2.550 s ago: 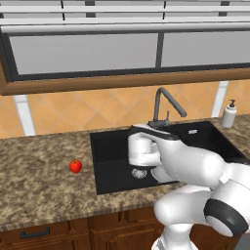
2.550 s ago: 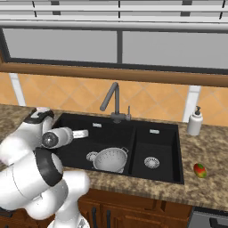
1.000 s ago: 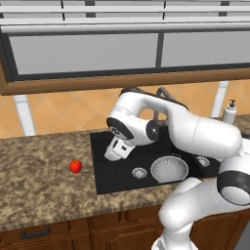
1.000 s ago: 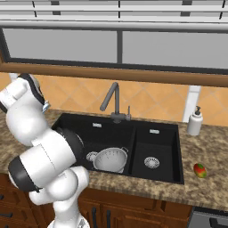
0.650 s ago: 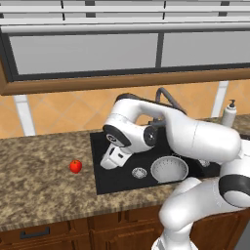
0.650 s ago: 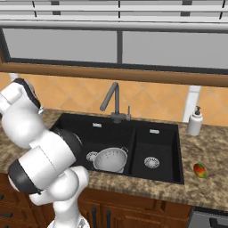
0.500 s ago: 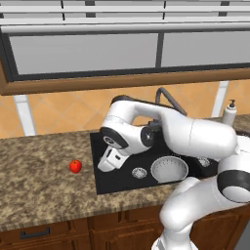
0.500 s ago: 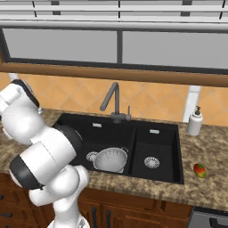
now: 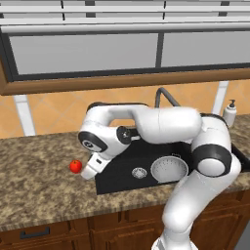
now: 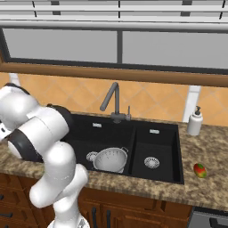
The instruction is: Put the colander in the sink, put the mango, apple in the colander, and turn on the sink faucet and pour water over the colander.
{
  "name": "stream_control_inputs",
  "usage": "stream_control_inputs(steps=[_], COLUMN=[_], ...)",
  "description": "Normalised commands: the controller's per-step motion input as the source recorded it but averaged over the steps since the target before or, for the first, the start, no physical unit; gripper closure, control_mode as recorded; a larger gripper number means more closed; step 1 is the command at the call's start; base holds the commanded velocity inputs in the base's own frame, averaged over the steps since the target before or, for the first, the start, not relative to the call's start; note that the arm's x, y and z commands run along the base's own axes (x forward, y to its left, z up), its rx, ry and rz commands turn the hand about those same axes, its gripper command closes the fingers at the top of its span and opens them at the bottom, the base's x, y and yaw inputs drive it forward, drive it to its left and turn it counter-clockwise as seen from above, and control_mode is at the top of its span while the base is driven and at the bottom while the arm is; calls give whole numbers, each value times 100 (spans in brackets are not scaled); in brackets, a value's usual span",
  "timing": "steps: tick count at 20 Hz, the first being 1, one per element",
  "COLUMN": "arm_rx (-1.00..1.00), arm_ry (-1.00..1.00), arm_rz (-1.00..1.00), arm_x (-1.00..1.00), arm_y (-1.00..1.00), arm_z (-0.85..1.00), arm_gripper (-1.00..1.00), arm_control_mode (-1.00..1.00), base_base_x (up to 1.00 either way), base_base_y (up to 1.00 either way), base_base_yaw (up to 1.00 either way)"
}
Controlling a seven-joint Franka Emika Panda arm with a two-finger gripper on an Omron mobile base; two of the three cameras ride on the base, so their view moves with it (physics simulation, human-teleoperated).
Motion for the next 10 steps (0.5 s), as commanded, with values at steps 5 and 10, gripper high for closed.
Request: stream_control_inputs(steps=[5,10], arm_rx=[0,0], arm_ry=[42,48], arm_rz=[-19,-23], arm_x=[24,40], arm_y=[1,0], arm_z=[0,0], arm_gripper=[-100,-100], arm_control_mode=[-100,-100], base_base_x=[0,0], base_base_y=[0,0], base_base_yaw=[0,0])
